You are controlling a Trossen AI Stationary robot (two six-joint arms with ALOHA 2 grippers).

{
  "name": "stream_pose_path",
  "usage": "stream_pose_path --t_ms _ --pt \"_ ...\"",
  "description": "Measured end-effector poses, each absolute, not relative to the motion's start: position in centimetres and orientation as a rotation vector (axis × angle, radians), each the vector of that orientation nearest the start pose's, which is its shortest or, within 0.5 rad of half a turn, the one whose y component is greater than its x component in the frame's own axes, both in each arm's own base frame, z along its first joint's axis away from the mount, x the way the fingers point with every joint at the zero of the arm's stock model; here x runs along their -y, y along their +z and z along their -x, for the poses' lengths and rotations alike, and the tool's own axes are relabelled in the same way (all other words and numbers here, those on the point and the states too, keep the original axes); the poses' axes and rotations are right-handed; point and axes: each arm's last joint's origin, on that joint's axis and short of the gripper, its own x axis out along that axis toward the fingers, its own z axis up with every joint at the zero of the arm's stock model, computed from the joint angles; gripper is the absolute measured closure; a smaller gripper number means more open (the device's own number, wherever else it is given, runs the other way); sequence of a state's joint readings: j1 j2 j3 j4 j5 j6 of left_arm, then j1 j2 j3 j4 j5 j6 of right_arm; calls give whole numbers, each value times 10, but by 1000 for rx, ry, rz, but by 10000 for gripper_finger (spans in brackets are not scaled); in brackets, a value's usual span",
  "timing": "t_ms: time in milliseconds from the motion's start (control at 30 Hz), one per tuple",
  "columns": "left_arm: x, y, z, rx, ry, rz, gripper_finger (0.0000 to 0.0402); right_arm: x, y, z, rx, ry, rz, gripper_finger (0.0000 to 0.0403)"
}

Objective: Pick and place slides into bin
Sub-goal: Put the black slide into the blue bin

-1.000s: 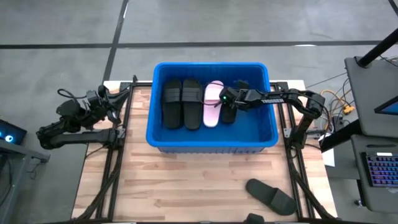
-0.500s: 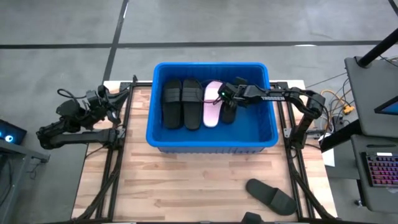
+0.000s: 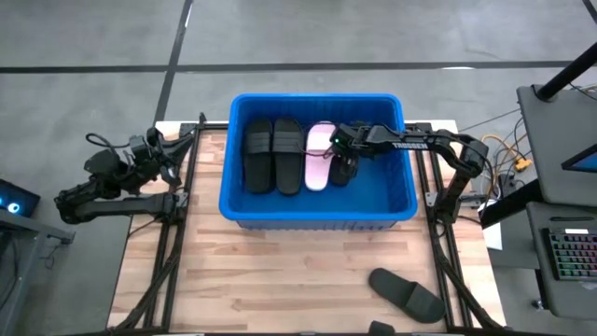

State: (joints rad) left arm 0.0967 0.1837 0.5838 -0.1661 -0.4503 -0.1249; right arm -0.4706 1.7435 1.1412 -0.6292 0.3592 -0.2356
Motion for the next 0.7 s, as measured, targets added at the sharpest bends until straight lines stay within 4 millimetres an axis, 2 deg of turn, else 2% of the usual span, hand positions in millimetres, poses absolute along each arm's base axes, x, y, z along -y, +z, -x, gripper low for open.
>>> stream_pose_path --t_ms 233,700 --pt "-18 324 -52 268 529 163 402 157 189 -288 -1326 -606 53 205" --pt "-18 324 -52 267 529 163 402 152 232 -283 -1150 -555 31 204"
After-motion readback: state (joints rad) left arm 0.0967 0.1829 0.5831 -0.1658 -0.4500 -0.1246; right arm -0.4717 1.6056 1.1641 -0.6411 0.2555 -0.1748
